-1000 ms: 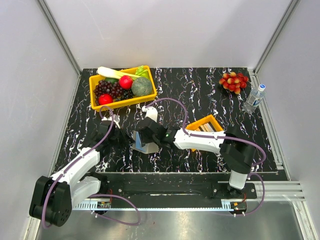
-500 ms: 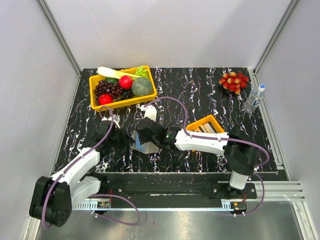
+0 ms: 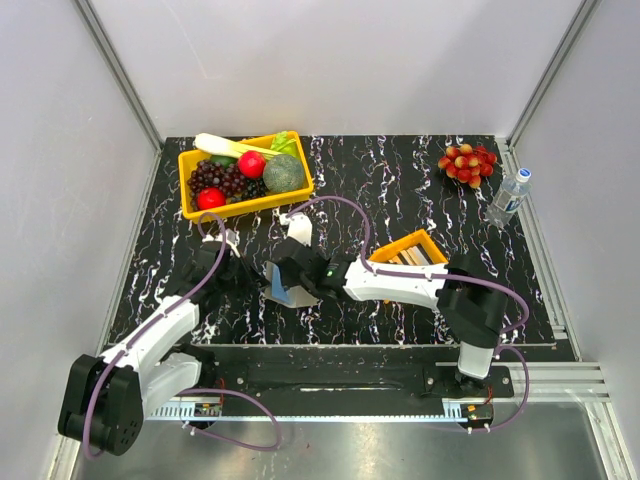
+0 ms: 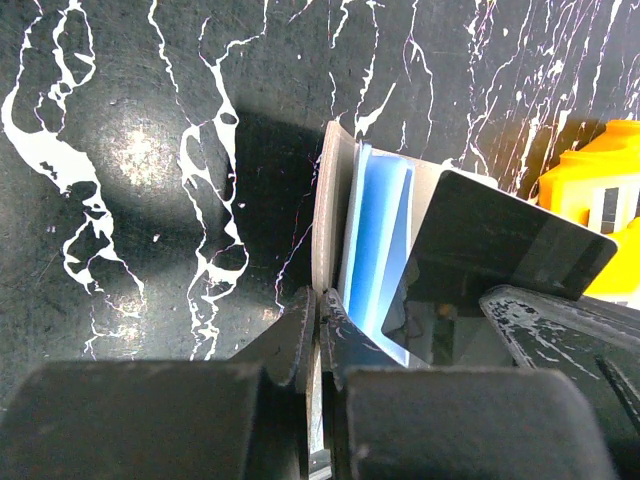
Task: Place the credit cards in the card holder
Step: Insert the credit card into the card slot.
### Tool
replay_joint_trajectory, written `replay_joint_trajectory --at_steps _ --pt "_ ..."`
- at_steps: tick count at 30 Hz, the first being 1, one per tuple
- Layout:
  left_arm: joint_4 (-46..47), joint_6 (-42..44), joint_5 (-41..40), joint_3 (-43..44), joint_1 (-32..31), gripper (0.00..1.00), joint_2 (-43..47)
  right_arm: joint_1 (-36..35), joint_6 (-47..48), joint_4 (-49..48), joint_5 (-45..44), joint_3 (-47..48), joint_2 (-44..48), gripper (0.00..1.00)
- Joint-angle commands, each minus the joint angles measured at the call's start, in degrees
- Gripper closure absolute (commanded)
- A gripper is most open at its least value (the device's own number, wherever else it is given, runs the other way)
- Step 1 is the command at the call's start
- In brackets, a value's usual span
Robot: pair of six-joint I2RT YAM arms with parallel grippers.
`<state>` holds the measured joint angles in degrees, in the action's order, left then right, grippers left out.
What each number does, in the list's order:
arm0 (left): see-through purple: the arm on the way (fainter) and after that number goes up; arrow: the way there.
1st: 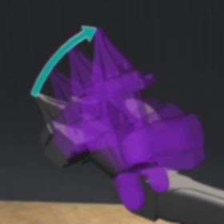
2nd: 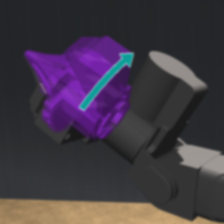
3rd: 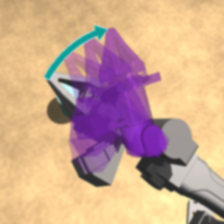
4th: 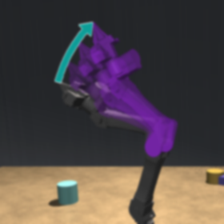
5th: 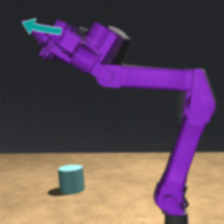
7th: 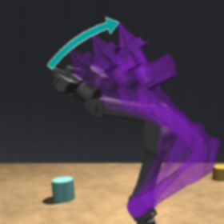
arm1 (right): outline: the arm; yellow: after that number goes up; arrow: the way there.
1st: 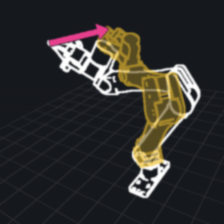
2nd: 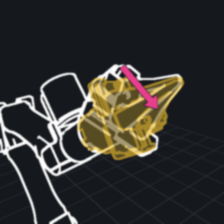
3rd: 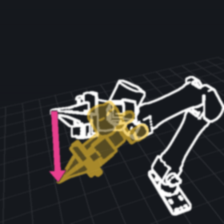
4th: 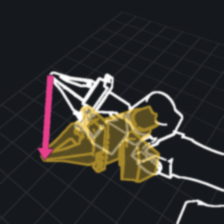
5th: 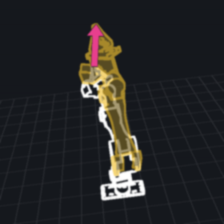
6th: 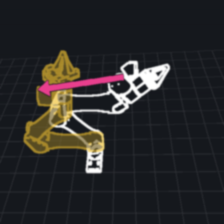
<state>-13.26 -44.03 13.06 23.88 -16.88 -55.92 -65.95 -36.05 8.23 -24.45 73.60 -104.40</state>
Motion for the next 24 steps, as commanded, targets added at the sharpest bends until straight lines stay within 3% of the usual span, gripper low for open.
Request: replay_joint_trajectory --at_steps 1,9,24 --pt "1.9 -0.8 -0.3 0.7 -0.2 1.00 0.6 -0.5 0.5 -0.6 -3.5 -1.0 1.7 1.00" --pt "2.3 -1.1 -1.5 -0.9 -0.2 1.00 0.1 0.1 -1.6 -0.1 -4.2 -5.4 2.6 1.00" --pt "6.4 0.5 -3.0 -3.6 -0.2 1.00 -8.2 11.9 -9.7 -16.1 20.7 -18.7 7.7 1.00"
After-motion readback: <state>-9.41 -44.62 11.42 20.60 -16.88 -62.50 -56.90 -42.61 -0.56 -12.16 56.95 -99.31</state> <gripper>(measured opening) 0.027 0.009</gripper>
